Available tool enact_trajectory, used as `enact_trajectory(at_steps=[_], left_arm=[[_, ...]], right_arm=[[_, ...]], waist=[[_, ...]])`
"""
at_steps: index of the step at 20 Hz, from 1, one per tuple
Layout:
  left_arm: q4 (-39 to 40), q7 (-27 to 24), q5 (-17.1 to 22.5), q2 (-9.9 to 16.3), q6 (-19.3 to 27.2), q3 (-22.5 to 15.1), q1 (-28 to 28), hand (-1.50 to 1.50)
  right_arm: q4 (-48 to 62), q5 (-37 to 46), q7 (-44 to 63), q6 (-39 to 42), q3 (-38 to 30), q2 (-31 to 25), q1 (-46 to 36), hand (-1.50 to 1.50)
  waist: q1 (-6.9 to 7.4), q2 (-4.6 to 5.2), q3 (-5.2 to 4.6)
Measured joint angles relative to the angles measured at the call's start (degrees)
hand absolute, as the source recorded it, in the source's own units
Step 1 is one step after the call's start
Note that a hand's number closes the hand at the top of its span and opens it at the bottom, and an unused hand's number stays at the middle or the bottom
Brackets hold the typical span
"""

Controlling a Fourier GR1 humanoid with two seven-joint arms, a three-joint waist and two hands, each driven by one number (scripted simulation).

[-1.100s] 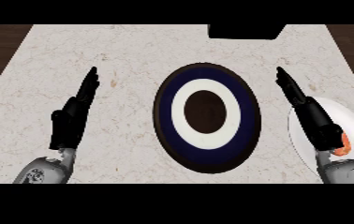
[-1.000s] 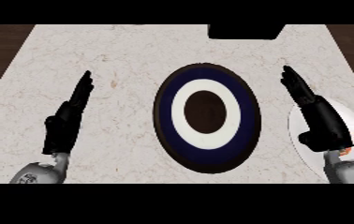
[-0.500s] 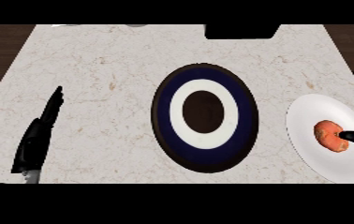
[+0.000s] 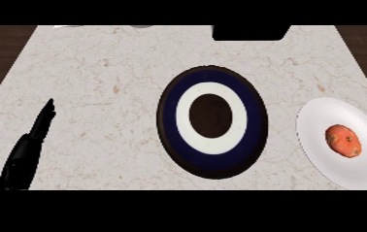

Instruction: Pick the squash from the plate and place it in the plate

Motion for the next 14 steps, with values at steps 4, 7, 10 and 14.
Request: enact_trajectory(at_steps=[4,7,10,14], left_arm=[[0.8,-1.0,0.1,-0.1,-0.7,0.6,0.0,0.0],[1.2,-1.3,-0.4,-0.6,-0.8,0.4,-0.2,0.0],[2.7,-1.8,-0.3,-0.5,-1.8,1.1,-1.0,0.0],[2.7,-2.1,-0.9,-1.4,-2.1,1.0,-1.6,0.0]], right_arm=[[2.3,6.3,-1.2,7.2,-0.6,-6.4,1.9,-1.5],[3.5,12.6,-2.1,10.0,-0.4,-10.9,1.8,-1.5],[5.3,19.1,-2.5,10.6,0.6,-13.7,0.5,-1.5],[9.4,27.7,-3.0,10.5,3.9,-16.3,-3.4,-1.5]], waist=[[0.24,0.13,0.02],[0.48,0.2,0.03],[0.71,0.26,0.02],[1.25,0.32,0.04]])
